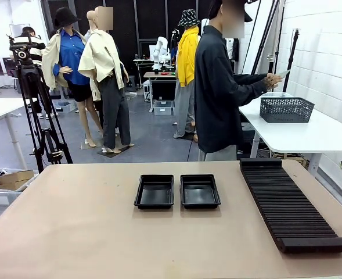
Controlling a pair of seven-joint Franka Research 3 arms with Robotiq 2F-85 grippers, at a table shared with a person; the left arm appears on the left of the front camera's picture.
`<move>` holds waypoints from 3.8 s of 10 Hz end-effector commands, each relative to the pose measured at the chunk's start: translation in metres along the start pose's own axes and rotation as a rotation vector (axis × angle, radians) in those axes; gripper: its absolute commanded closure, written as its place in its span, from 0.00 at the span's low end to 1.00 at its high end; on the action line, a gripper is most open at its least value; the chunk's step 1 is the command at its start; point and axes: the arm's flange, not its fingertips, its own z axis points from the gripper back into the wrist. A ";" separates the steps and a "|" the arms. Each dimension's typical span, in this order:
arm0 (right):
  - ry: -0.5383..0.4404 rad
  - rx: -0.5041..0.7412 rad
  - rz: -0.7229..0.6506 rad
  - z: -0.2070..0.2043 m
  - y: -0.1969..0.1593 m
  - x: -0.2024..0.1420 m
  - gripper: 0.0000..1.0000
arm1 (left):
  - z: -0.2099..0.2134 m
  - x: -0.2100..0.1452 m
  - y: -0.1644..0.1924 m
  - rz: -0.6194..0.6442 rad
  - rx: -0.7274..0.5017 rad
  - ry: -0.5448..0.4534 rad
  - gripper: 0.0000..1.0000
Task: Inspect and transfer BCBs to ESD trays.
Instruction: Pick up the Blank PCB from the PCB Rack and place it in the left ESD tray.
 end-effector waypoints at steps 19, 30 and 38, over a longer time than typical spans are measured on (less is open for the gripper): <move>-0.002 -0.005 -0.002 0.000 -0.001 -0.001 0.00 | 0.001 0.001 -0.002 0.004 0.006 -0.002 0.00; -0.002 -0.005 -0.002 0.000 -0.001 -0.001 0.00 | 0.001 0.001 -0.002 0.004 0.006 -0.002 0.00; -0.002 -0.005 -0.002 0.000 -0.001 -0.001 0.00 | 0.001 0.001 -0.002 0.004 0.006 -0.002 0.00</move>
